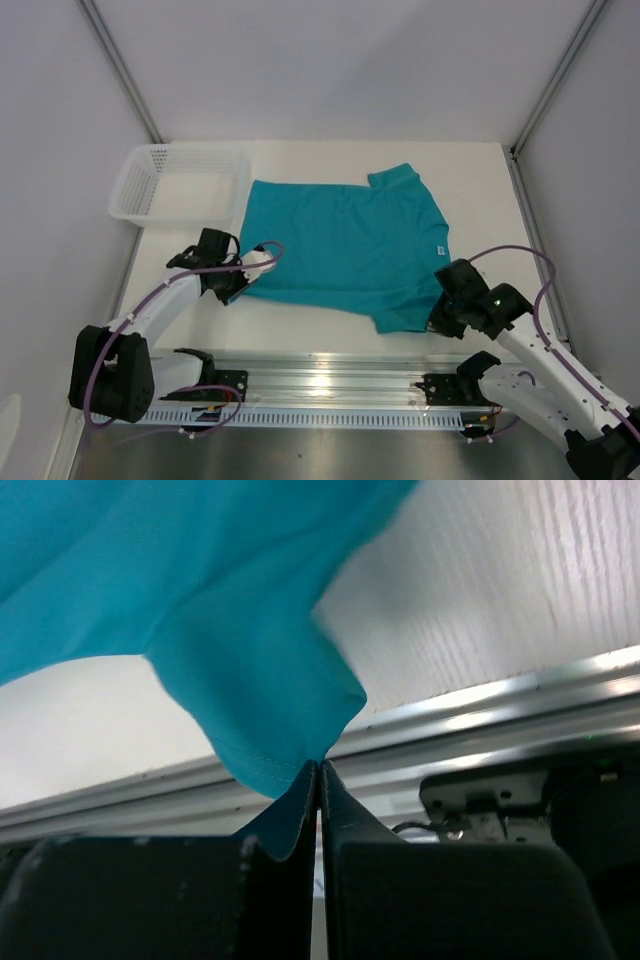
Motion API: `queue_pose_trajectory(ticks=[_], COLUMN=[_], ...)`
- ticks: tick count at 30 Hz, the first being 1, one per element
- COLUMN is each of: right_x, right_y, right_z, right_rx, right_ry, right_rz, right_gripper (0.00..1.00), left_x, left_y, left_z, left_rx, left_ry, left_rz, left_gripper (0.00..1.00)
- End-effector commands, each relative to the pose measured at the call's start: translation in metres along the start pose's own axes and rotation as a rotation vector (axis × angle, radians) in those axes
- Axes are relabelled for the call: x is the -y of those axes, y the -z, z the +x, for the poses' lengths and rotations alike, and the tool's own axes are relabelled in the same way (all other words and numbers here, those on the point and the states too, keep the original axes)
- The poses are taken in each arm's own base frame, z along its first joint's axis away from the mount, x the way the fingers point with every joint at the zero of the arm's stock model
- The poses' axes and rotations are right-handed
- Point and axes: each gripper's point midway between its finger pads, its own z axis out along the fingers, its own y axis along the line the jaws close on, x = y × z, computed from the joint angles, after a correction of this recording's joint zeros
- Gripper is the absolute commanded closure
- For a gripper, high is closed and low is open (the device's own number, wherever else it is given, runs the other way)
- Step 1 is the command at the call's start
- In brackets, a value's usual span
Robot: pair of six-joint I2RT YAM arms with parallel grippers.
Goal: Roll the t-shirts
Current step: Fold the tshirt
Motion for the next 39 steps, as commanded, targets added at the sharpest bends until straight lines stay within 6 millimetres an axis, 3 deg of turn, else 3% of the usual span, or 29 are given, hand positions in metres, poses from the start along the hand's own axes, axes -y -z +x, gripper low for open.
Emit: queue_pose_trajectory(ticks=[1, 5, 11, 15, 16, 19, 23, 28, 34, 39], right_x=[-0.005, -0.009, -0.018, -0.031, -0.035, -0.045, -0.062, -0.081, -0.092, -0.095], right_y=[0.03, 0.037, 0.044, 0.029, 0.027, 0.015, -0.005, -0.018, -0.038, -0.06], right_z=[-0.002, -0.002, -0.044, -0.079, -0.099, -0.129, -0.154, -0.192, -0.223, -0.232], right_rx=[0.03, 0.041, 0.186, 0.212, 0.253, 0.288, 0.283, 0.315, 0.31, 0.281], right_ry=[-0.049, -0.029, 0.025, 0.033, -0.003, 0.023, 0.09, 0.131, 0.15, 0.168], right_rz=[-0.005, -0.016, 0.006, -0.023, -0.05, -0.068, -0.062, -0.063, -0.028, 0.002], right_gripper=[1.0, 1.0, 1.0, 1.0, 1.0, 1.0, 1.0, 1.0, 1.0, 1.0], left_x=[0.009, 0.011, 0.001, -0.016, -0.026, -0.039, -0.047, -0.06, -0.076, -0.083], left_y=[0.004, 0.002, 0.009, 0.009, 0.012, 0.011, 0.009, -0.001, -0.008, -0.017], left_z=[0.004, 0.012, -0.007, -0.023, -0.032, -0.041, -0.05, -0.048, -0.057, -0.057], left_rx=[0.01, -0.015, 0.027, 0.057, 0.072, 0.08, 0.075, 0.026, 0.004, -0.025], left_ry=[-0.062, -0.08, -0.057, -0.02, 0.001, 0.032, 0.053, 0.076, 0.112, 0.13], left_rz=[0.021, 0.024, 0.008, -0.039, -0.071, -0.103, -0.091, -0.107, -0.118, -0.116], left_gripper=[0.99, 0.99, 0.96, 0.98, 0.99, 0.99, 0.99, 0.99, 0.99, 0.98])
